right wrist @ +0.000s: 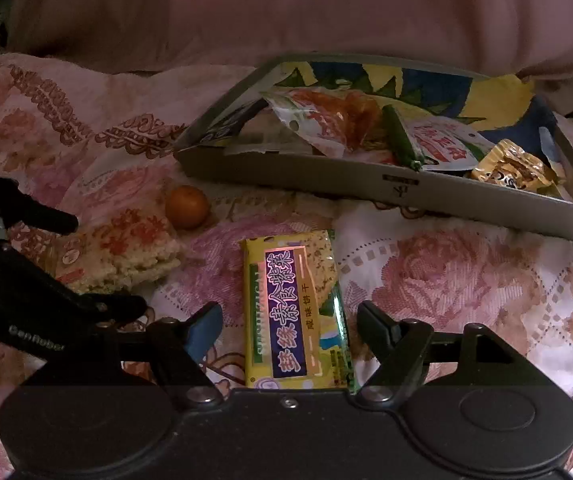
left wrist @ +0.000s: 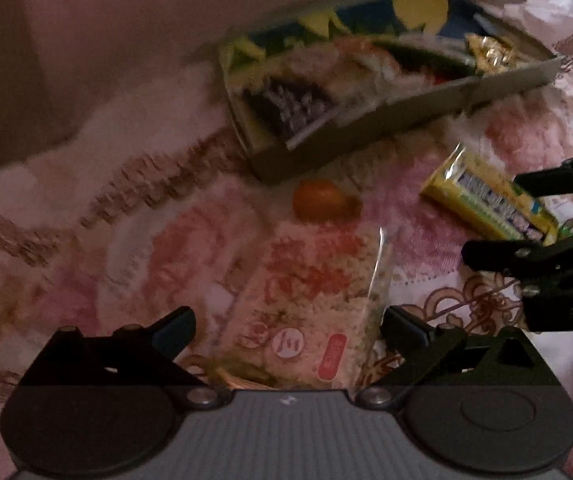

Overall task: Organize snacks
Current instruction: 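Close the right tool on the yellow-wrapped bar while the left tool reaches the clear rice-cracker bag, then close the left tool on the clear rice-cracker bag while the right tool holds the bar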

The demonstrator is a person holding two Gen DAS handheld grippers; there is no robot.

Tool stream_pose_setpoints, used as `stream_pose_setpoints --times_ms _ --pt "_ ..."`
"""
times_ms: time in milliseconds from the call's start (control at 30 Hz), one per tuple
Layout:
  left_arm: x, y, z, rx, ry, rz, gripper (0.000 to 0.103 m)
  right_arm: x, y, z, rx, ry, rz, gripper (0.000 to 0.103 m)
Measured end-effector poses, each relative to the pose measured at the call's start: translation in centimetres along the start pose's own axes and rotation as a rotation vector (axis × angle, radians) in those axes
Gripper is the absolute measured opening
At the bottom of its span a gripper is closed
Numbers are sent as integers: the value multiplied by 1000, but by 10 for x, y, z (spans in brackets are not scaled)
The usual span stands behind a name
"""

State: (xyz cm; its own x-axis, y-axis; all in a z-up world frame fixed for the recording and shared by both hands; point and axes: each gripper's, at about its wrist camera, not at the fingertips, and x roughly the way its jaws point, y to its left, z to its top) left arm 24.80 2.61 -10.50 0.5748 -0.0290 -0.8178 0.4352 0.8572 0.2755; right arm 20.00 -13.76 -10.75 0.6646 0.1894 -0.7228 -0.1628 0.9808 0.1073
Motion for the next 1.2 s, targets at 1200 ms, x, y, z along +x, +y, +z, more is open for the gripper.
stream_pose_setpoints --times_ms 1200 --pt "-50 -118 -24 310 -68 64 84 -51 -46 -22 -55 233 -18 53"
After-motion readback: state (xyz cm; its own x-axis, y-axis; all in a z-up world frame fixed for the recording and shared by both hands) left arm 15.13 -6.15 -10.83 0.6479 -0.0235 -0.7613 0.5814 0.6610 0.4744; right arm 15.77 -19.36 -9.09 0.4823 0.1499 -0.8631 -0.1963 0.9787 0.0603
